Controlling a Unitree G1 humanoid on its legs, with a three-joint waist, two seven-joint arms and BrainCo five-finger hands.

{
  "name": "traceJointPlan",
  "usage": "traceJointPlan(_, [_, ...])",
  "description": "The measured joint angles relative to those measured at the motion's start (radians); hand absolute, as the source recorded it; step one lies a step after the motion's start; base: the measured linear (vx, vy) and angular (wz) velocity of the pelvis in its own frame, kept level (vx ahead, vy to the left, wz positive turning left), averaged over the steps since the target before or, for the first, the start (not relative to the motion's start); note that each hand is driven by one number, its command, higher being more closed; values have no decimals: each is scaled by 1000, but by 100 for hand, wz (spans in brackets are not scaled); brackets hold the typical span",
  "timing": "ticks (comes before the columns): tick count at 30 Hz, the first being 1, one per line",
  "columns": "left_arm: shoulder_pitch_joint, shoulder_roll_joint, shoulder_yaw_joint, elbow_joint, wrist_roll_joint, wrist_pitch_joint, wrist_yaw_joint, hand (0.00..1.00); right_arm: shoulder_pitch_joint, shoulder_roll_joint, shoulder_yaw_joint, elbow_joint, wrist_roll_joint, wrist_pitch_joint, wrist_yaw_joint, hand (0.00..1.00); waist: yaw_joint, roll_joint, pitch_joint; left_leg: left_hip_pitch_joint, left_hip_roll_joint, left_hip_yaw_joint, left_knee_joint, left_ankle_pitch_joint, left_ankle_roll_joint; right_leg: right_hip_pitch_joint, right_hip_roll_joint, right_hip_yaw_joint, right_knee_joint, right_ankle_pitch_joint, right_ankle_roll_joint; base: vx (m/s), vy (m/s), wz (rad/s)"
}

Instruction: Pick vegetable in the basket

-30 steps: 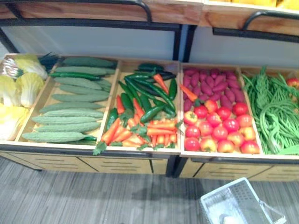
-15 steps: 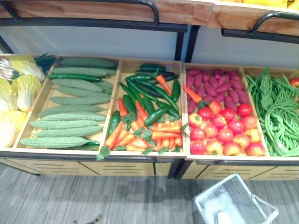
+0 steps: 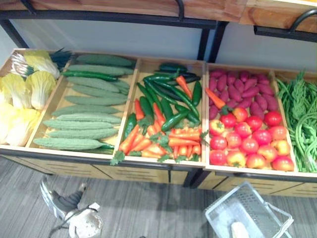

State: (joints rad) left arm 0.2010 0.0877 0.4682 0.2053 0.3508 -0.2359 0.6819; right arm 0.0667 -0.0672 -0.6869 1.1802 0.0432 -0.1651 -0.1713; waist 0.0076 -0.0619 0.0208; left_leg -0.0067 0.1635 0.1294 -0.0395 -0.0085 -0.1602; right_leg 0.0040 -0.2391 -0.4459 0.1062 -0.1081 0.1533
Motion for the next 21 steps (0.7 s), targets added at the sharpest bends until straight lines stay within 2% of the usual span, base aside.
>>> traceJointPlan(2, [-4,128,-70,-48,72,-17,-5,0,0,-15,17,0,-3,0,0,100,-4,14,0,3,1,16,11,-5,8,-3,0,21,0,0,0,20,10,-16])
traceJointPlan(5, [-6,258,-124,-91,106,-48,-48,0,0,-39,42,-6,-5,0,2,100,-4,28,0,5,3,40,29,-19,14,-16,0,50,3,1,1,12,10,-29])
traceJointPlan(7, [-17,373,-174,-98,106,-92,-132,0,11,-68,72,-22,-9,0,9,100,-9,49,-3,5,4,58,57,-39,15,-21,-3,73,3,2,4,23,15,-33])
traceJointPlan(9, [-48,472,-240,-103,104,-118,-204,0,17,-93,91,-31,-39,0,10,100,-12,57,0,3,3,81,94,-47,13,-25,-13,98,4,8,5,25,12,-31])
traceJointPlan(10, [-58,493,-257,-104,103,-126,-226,0,17,-98,98,-33,-43,0,10,100,-13,60,-1,-6,4,82,113,-51,12,-29,-16,105,4,15,2,26,58,-35])
traceJointPlan(11, [-89,542,-308,-102,105,-146,-270,0,7,-101,111,-42,-43,0,17,100,-11,51,8,-69,0,80,231,-69,4,-35,-37,126,4,43,-6,-8,70,-24])
traceJointPlan(12, [-96,555,-328,-104,105,-158,-281,0,7,-103,115,-44,-44,-1,19,100,-15,38,17,-81,-9,81,217,-100,4,-35,-48,131,3,48,-6,-30,83,-22])
traceJointPlan(13, [-102,567,-361,-113,106,-178,-308,0,7,-131,116,-44,-45,-3,24,100,-29,79,7,-66,-11,79,76,-17,43,-37,-35,130,5,57,-6,-34,57,-15])
traceJointPlan(15, [-124,605,-408,-111,106,-192,-337,0,7,-150,115,-40,-47,-3,29,100,-32,105,6,-39,-6,106,37,-19,33,-42,-30,147,11,55,-2,47,82,-22])
traceJointPlan(18, [-177,729,-528,-110,105,-197,-397,0,9,-137,110,-35,-67,-3,29,100,-33,82,15,-23,-3,108,40,-19,33,-60,-35,174,71,57,0,47,37,-10])
traceJointPlan(19, [-190,735,-564,-110,104,-200,-421,0,10,-139,104,-45,-75,-7,28,100,-34,100,25,-7,26,108,43,-18,32,-119,-28,191,177,42,1,13,-38,-14])
traceJointPlan(20, [-201,739,-587,-108,103,-202,-431,0,16,-139,103,-54,-76,-11,28,100,-34,110,27,-4,40,109,44,-18,32,-133,-14,209,181,26,-10,-24,-44,-12])
traceJointPlan(21, [-226,755,-619,-105,102,-211,-453,0,31,-135,107,-69,-82,-11,31,100,-32,93,16,-2,43,119,44,-18,30,-114,13,219,32,58,3,-32,-43,7])
